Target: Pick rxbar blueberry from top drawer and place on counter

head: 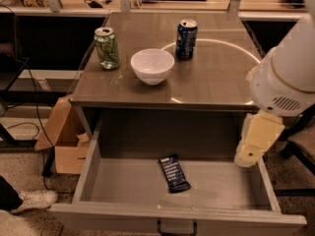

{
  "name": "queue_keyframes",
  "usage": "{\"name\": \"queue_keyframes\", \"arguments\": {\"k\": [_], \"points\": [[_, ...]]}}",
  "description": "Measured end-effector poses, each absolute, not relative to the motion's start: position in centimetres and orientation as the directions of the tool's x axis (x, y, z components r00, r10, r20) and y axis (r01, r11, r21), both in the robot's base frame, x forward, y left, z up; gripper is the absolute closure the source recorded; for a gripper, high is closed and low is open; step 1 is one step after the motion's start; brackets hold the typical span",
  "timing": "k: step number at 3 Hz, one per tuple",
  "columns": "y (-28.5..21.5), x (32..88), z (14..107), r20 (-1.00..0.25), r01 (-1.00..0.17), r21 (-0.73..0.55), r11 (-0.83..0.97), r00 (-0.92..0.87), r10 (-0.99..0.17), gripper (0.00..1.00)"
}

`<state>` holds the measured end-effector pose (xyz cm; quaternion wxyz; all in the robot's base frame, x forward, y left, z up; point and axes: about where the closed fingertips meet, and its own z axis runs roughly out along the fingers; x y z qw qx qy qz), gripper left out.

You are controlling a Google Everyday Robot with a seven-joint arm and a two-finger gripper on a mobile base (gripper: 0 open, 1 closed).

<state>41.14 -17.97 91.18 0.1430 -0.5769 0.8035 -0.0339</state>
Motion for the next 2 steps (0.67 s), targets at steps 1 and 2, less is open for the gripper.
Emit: {"name": "queue_keyframes", "arguments": {"k": [1, 2], "points": [[-15.0, 42.0, 87.6, -0.162, -0.909, -0.164, 0.384, -0.359, -0.919, 0.00], [-13.9, 42.0, 85.8, -0.143, -0.905, -0.124, 0.408, -0.391, -0.909, 0.00]]}}
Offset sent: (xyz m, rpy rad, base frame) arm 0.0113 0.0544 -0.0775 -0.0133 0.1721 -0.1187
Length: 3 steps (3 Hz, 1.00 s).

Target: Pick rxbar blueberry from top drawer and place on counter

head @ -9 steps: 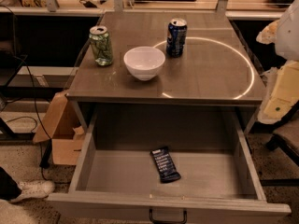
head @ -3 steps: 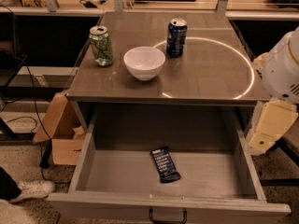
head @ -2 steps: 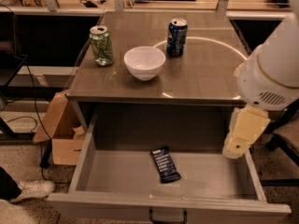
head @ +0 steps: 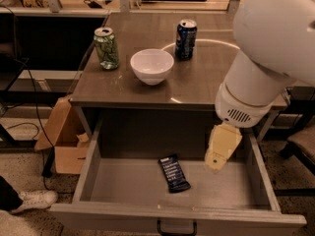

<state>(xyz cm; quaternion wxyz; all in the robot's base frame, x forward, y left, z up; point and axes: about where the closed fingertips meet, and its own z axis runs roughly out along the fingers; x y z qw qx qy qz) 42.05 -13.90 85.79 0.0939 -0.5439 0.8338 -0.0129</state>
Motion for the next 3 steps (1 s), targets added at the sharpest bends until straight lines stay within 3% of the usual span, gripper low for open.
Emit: {"name": "queue_keyframes", "arguments": {"k": [3], "points": [[-13.0, 39.8, 81.3, -0.171, -0.867, -0.057, 0.495, -0.480, -0.860, 0.00]]}}
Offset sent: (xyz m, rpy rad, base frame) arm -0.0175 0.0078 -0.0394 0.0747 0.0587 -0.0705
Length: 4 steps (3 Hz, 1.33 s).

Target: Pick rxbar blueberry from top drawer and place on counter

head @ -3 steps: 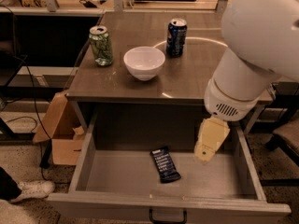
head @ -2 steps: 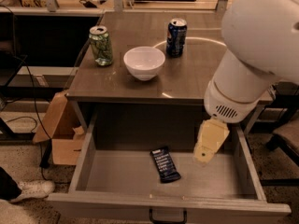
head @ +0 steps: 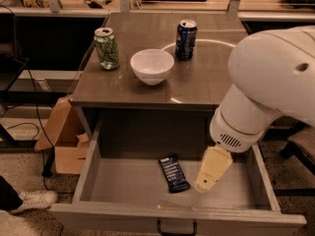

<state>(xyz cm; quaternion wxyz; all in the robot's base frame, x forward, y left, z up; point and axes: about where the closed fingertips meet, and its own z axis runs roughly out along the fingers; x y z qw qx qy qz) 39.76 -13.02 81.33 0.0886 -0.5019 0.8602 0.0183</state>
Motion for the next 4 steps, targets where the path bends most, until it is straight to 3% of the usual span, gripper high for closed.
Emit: {"name": "queue_keyframes", "arguments": {"k": [4], "points": [[-10.6, 41.5, 76.1, -0.167, -0.795, -0.071, 0.602, -0.586, -0.793, 0.00]]}}
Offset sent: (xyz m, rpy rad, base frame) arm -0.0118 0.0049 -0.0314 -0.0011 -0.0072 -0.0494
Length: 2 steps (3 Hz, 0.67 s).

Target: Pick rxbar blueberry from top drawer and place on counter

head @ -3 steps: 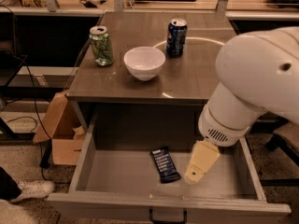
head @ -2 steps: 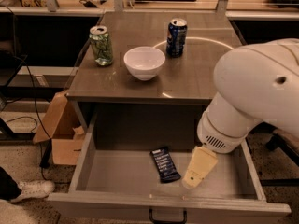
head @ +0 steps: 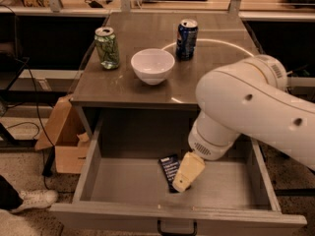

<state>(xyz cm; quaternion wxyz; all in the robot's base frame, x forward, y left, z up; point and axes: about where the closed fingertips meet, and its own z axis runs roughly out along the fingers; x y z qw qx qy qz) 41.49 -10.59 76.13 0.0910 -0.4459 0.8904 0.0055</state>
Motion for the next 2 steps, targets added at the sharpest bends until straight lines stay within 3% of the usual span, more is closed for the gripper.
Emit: {"name": "queue_keyframes", "arguments": {"k": [2], "points": [[-8.60, 43.26, 75.12, -0.162, -0.771, -0.050, 0.635, -0.621, -0.766, 0.00]]}}
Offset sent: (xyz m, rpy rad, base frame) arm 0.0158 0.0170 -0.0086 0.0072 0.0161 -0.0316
